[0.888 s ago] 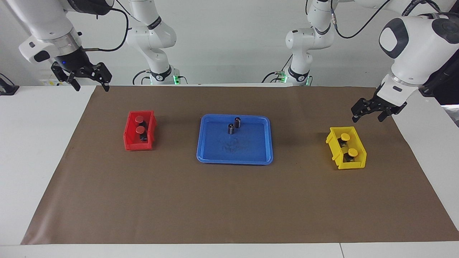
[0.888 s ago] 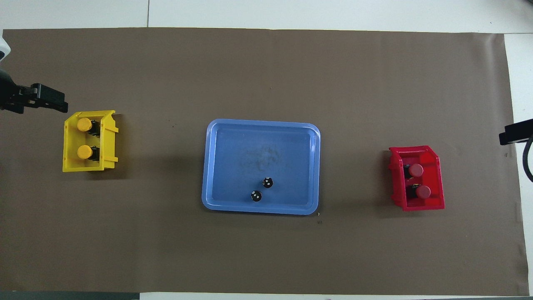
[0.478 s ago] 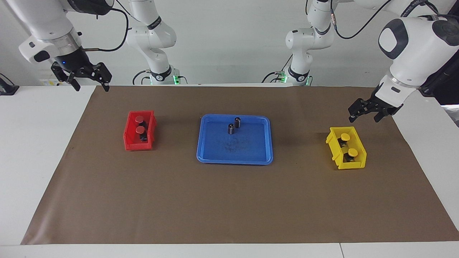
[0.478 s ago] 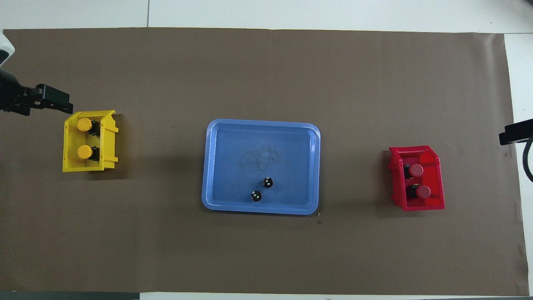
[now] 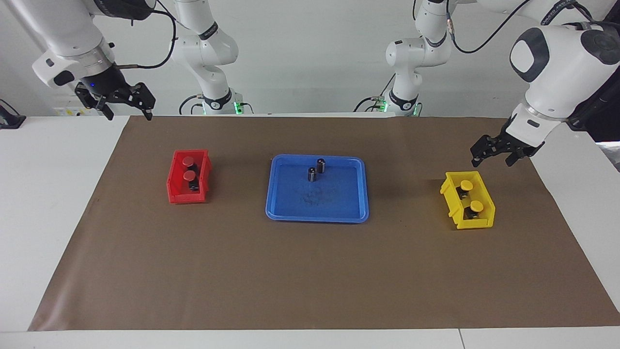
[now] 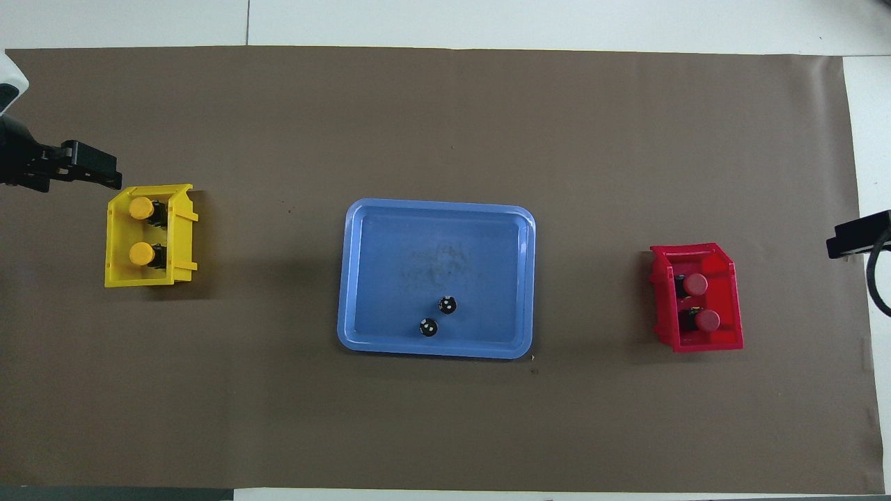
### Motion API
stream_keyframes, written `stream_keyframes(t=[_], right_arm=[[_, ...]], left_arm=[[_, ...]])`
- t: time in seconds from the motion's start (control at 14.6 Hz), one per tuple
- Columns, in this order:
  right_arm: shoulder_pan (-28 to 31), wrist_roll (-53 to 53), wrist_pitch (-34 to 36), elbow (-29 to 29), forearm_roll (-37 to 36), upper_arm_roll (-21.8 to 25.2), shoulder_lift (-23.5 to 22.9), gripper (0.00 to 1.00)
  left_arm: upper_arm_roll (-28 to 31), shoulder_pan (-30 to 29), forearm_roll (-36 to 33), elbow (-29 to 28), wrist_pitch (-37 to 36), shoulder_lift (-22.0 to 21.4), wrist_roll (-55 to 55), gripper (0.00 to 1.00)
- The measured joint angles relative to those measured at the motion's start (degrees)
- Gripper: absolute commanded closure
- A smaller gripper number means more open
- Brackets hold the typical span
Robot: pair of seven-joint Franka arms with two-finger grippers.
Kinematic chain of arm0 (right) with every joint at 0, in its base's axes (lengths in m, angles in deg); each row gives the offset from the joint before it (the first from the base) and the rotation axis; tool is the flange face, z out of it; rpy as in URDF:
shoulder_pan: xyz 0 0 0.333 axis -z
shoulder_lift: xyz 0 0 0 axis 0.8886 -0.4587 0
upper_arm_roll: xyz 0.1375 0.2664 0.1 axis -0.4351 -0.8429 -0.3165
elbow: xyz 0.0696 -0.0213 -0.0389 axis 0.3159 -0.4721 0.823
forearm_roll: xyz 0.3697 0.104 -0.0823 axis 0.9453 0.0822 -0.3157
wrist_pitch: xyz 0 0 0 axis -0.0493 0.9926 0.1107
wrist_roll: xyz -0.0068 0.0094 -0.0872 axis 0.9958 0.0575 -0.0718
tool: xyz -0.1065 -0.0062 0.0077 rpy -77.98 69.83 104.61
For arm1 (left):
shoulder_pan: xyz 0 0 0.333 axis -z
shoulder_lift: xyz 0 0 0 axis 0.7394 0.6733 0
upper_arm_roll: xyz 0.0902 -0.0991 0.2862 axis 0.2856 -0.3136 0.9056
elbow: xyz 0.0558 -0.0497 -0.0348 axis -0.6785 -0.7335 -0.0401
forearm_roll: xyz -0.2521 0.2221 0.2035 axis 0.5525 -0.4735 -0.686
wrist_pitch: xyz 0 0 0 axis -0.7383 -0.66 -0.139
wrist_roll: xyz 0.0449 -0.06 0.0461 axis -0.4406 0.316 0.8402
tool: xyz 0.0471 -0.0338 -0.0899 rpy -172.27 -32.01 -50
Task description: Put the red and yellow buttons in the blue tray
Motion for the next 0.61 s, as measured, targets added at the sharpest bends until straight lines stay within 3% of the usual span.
stream_keyframes(t=[0.34,0.61], right_arm=[[-2.1,-0.2,-11.3,-12.0,0.1,-0.3,2.4,0.01],[-3.0,-0.3,-24.4,-25.0,0.1,-0.4,3.9,0.11]], left_arm=[[0.0,0.0,-0.1,0.0,0.0,0.0,0.0,0.0],[0.0,0.0,-0.1,0.0,0.0,0.0,0.0,0.0]])
